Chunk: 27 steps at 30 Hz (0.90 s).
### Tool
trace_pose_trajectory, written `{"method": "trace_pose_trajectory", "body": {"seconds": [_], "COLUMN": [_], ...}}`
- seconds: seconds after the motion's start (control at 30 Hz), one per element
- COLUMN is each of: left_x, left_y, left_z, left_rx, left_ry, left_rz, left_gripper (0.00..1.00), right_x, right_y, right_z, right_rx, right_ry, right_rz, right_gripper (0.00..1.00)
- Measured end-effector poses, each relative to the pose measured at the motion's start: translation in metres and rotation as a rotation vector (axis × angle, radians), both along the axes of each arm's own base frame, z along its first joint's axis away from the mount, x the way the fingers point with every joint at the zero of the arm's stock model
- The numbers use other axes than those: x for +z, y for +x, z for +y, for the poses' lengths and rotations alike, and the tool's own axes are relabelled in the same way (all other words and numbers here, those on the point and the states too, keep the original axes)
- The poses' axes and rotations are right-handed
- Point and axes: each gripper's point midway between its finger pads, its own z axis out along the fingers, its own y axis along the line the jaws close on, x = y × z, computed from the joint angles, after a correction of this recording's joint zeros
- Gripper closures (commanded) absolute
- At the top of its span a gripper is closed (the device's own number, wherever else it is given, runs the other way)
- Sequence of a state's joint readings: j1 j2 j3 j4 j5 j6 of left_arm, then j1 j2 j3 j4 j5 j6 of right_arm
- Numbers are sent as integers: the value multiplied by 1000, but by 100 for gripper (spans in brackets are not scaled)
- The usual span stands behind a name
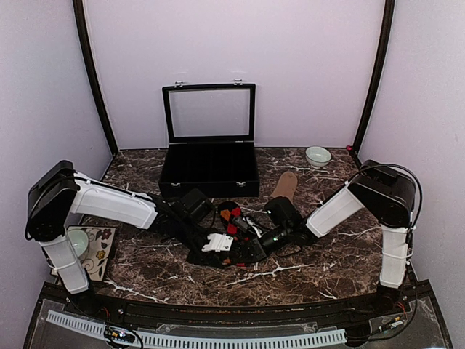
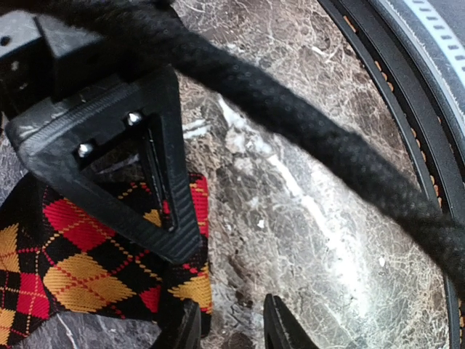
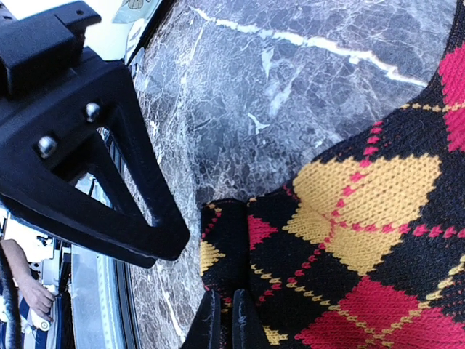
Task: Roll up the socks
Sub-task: Roll the sock at the center of the board.
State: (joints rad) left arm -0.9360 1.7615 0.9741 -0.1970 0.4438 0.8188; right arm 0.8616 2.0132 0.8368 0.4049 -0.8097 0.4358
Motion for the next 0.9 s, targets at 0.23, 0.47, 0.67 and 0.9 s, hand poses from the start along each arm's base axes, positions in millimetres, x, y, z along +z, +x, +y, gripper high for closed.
{"method": "trace_pose_trajectory", "body": {"seconds": [0.23, 0.47, 0.67, 0.9], "left_x": [5, -3, -8, -10], "left_y": [5, 10, 14, 17], "left_z": [-6, -10, -10, -10], "left_rx": [2, 7, 15, 13], "left_ry": [-23, -23, -17, -20], "left_rz": [2, -6, -15, -35], "left_gripper": [67, 67, 77, 100], "right_x": [1, 1, 1, 2], "right_y": [1, 1, 1, 2], "right_z": [1, 1, 1, 1], "right_rx": [-7, -7, -7, -8], "right_ry": [2, 3, 3, 4], "right_rz": [2, 2, 2, -1], "right_gripper": [100, 100, 100, 95]}}
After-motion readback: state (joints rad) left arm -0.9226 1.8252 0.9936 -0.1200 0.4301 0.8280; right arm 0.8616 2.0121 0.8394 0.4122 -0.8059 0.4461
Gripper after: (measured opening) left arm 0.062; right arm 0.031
